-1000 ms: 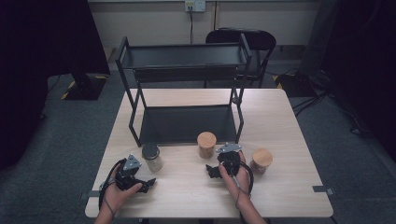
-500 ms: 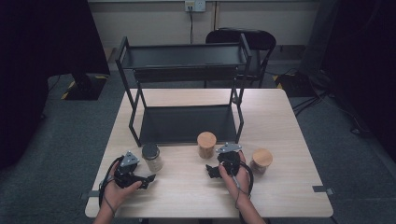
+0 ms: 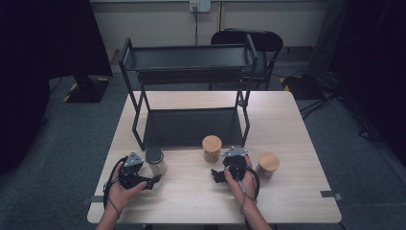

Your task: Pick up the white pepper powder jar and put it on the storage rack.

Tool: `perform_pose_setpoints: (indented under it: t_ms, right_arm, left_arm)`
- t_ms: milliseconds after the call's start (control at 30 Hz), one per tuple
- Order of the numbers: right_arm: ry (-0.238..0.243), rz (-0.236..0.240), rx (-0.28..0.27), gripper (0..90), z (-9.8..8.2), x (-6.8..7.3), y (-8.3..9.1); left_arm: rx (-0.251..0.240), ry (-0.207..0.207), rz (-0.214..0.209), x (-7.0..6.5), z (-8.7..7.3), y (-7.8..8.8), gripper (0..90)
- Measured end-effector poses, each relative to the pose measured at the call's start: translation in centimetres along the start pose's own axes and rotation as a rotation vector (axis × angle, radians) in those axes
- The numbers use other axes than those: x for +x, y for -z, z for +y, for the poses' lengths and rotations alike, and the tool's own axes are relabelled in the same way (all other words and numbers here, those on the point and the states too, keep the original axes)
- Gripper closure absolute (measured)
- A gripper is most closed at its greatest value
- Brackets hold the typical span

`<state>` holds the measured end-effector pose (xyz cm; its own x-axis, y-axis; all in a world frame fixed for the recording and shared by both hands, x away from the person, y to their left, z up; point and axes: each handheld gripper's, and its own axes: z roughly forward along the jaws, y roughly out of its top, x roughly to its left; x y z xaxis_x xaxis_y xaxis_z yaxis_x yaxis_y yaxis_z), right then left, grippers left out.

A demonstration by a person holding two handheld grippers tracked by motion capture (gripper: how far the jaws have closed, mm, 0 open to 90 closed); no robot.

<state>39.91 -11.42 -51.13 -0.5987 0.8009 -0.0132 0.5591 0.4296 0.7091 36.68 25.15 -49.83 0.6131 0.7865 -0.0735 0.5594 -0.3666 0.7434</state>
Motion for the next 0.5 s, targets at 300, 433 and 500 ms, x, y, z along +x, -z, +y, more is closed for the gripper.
perform_pose_setpoints:
  t_ms: [300, 433, 500]
  right_arm:
    - [0.000, 0.000, 0.000, 0.0, 0.00, 0.00, 0.00]
    - [0.000, 0.000, 0.000, 0.0, 0.00, 0.00, 0.00]
    - [0.000, 0.000, 0.000, 0.0, 0.00, 0.00, 0.00]
  left_arm:
    - [-0.017, 0.019, 0.001, 0.11, 0.62, -0.59, 3.6]
    - [-0.023, 0.030, 0.000, 0.22, 0.67, -0.79, 3.6]
    - [-0.028, 0.032, 0.002, 0.26, 0.74, -0.90, 3.8]
